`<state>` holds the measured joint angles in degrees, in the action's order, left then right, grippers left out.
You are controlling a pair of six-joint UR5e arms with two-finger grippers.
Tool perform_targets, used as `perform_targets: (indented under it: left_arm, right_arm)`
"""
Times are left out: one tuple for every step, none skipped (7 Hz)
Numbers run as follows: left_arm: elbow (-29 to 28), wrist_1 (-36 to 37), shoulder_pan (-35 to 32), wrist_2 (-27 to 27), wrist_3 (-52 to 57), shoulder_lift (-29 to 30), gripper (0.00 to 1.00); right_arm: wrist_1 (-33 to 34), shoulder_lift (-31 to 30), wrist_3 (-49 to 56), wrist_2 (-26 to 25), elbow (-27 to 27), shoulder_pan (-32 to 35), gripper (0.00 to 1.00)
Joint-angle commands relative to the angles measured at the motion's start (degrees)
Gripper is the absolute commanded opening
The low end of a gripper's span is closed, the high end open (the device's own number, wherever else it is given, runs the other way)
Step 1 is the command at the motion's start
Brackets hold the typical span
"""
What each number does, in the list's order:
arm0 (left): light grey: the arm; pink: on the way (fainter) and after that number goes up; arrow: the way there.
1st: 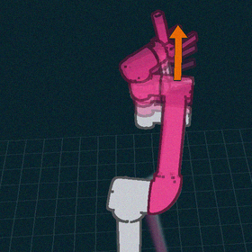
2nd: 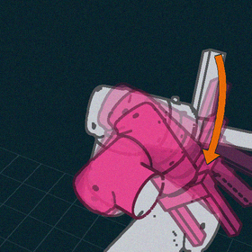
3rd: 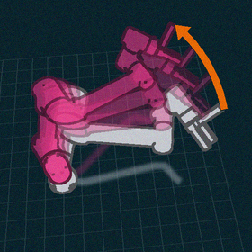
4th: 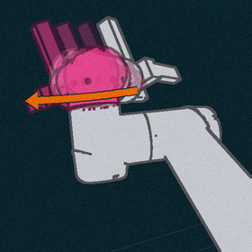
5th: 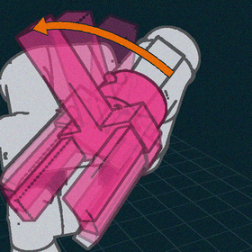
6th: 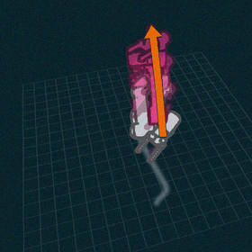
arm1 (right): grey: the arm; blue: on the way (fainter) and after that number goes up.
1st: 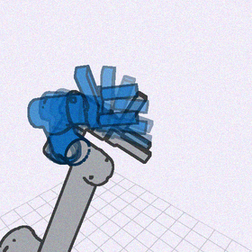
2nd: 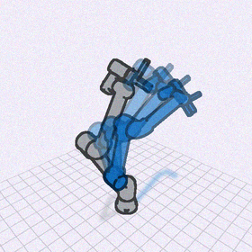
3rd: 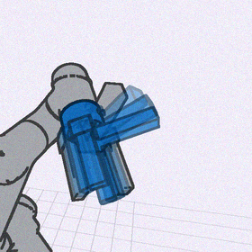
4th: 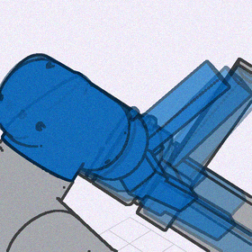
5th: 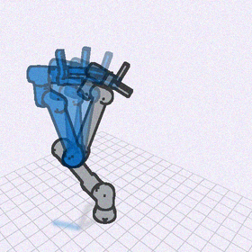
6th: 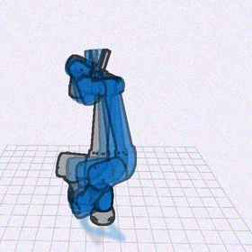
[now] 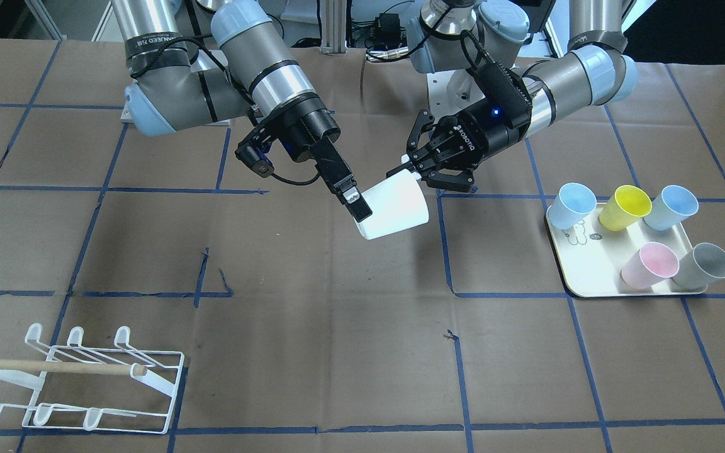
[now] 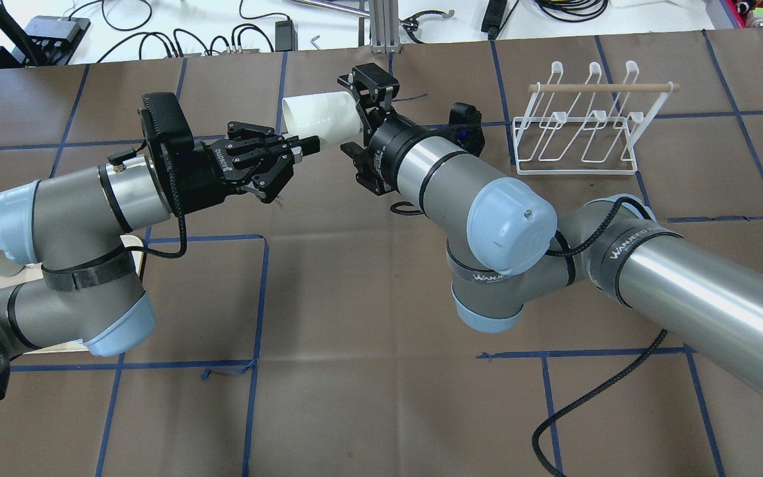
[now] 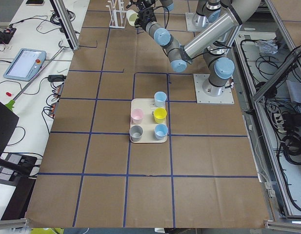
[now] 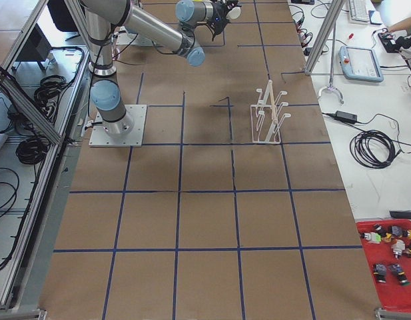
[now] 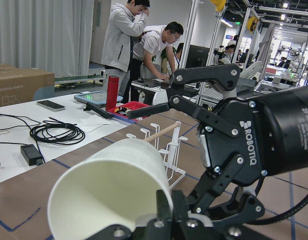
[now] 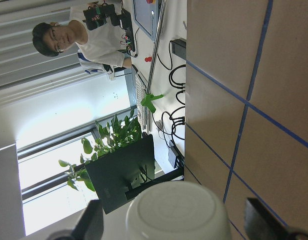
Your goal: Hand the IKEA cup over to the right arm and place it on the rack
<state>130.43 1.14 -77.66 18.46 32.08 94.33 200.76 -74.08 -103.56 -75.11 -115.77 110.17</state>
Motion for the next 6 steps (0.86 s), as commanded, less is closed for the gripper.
perform_targets:
  left_arm:
    - [0.0, 0.0, -0.1, 0.0, 0.0, 0.0, 0.03]
    - [0.0, 0.0, -0.1, 0.0, 0.0, 0.0, 0.03]
    - [0.0, 0.0, -0.1, 0.0, 0.0, 0.0, 0.03]
    - [0.0, 0.0, -0.1, 0.1, 0.0, 0.0, 0.03]
    - [0.0, 0.0, -0.1, 0.1, 0.0, 0.0, 0.03]
    - [0.0, 0.0, -0.2, 0.0, 0.0, -0.2, 0.03]
  right_arm:
    - [-0.3, 1.0, -0.8, -0.3, 1.4, 0.5, 1.0]
    - [-0.3, 1.0, -0.8, -0.4, 1.7, 0.7, 1.0]
    - [-0.3, 1.0, -0.8, -0.2, 1.7, 0.8, 0.95]
    - [-0.3, 1.0, -0.7, 0.4, 1.7, 0.7, 0.76]
    - [-0.2, 1.0, -0.5, 0.8, 1.7, 0.7, 0.62]
    - [-0.2, 1.0, -0.3, 1.0, 1.7, 0.7, 0.54]
